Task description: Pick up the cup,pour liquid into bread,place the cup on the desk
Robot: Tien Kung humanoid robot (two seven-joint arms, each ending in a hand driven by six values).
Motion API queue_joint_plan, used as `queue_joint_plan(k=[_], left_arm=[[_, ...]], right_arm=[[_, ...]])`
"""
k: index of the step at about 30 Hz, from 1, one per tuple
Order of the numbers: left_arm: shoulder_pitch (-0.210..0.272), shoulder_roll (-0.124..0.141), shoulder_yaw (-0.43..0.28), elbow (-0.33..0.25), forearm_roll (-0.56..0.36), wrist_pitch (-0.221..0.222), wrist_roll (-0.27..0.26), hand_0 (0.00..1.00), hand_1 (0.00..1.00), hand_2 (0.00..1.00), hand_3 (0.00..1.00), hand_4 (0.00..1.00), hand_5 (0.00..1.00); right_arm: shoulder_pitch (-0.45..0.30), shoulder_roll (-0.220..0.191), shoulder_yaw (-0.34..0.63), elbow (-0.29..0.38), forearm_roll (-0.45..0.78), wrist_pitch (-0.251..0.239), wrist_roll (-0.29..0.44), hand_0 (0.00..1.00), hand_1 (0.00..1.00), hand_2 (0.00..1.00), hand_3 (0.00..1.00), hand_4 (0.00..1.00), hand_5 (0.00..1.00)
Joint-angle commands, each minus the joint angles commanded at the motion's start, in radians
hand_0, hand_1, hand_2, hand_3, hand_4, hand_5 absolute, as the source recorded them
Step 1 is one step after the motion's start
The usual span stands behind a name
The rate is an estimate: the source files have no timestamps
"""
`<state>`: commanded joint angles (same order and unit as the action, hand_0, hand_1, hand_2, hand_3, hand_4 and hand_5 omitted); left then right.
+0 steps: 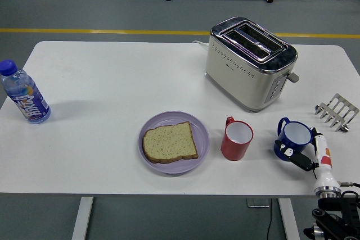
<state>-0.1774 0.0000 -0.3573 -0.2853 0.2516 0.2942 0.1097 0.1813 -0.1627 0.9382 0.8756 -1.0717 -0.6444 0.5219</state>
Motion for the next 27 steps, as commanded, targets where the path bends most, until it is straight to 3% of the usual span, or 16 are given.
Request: queue_joint_plan(k=[3, 4, 9, 10, 27], left_arm=[[-0.001, 0.0, -0.001, 0.0, 0.001, 0.0, 0.001, 0.679, 0.683, 0.698, 0.542, 0.251, 0.998], [-0.001, 0.0, -0.001, 0.0, 0.002, 0.0, 0.001, 0.679, 0.683, 0.698, 0.542, 0.251, 0.998], [-0.001, 0.0, -0.001, 0.0, 0.002, 0.0, 0.001, 0.679, 0.683, 0.698, 0.542, 0.251, 0.998], [-0.001, 0.0, -0.002, 0.0, 0.004, 0.0, 0.001, 0.679, 0.683, 0.698, 0.542, 0.251, 0.998], [0.001, 0.0, -0.012, 0.0, 0.021, 0.0, 0.008, 0.679, 0.683, 0.698, 0.542, 0.251, 0.998]], right_arm=[[0.0, 0.0, 0.001, 0.0, -0.001, 0.001, -0.001, 0.783, 0.667, 0.778, 0.779, 0.936, 0.149], [0.0, 0.0, 0.002, 0.0, -0.002, 0.001, -0.002, 0.819, 0.703, 0.819, 0.847, 0.957, 0.153], [0.001, 0.0, 0.003, -0.001, -0.002, 0.005, -0.002, 0.819, 0.703, 0.819, 0.847, 0.957, 0.153], [0.0, 0.0, 0.004, -0.001, -0.004, 0.007, -0.002, 0.858, 0.741, 0.873, 0.918, 0.98, 0.138], [-0.015, -0.005, 0.027, 0.02, -0.041, 0.024, -0.006, 0.929, 0.802, 0.922, 0.993, 0.998, 0.138]])
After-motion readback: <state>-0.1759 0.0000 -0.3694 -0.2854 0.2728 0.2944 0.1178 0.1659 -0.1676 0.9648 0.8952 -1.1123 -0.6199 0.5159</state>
